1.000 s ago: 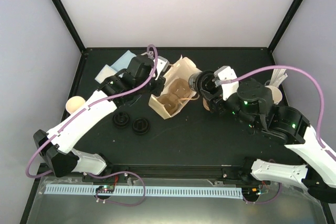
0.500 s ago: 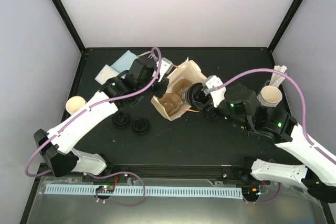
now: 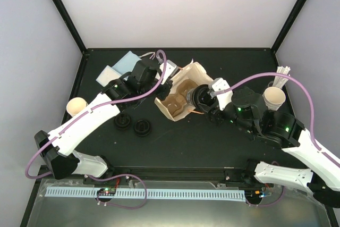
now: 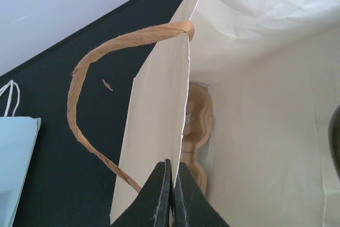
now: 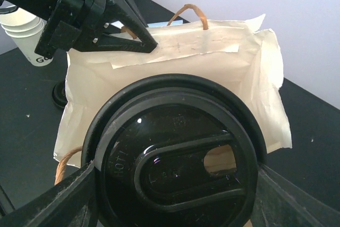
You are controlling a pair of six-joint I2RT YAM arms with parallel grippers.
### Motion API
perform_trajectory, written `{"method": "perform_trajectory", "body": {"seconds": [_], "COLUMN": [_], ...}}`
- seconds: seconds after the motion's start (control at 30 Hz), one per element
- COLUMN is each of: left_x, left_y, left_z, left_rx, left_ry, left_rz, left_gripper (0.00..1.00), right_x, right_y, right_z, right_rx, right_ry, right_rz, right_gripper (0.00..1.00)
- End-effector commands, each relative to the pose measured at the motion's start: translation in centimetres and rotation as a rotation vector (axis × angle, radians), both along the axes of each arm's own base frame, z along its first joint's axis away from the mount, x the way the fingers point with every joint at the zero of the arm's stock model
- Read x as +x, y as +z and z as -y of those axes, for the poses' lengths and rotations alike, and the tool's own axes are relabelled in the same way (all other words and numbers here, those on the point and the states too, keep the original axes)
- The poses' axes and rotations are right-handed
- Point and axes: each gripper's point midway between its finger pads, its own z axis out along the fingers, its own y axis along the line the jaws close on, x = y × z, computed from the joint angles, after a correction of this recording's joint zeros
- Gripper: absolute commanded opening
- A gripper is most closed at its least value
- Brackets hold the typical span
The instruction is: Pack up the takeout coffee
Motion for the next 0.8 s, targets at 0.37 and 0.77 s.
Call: {"method": "perform_trajectory", "body": {"seconds": [0.37,0.77], "left_x": [-1.0,-3.0], "left_y": [1.5,0.1], "left_z": [0.0,0.8], "left_rx": [0.028,0.083], "left_ry": [-0.067,-0.207], "left_rz": [0.077,0.043], "left_gripper": [0.02,0.02], "right_x": [0.8,0.5], "right_y": [3.9,3.8], "right_z": [2.1,2.8], "right_rx": [0.02,-0.027], "right_ry": [-0.058,-0.035], "right_rz": [0.176,0.24], "right_gripper": [0.56,0.56]}}
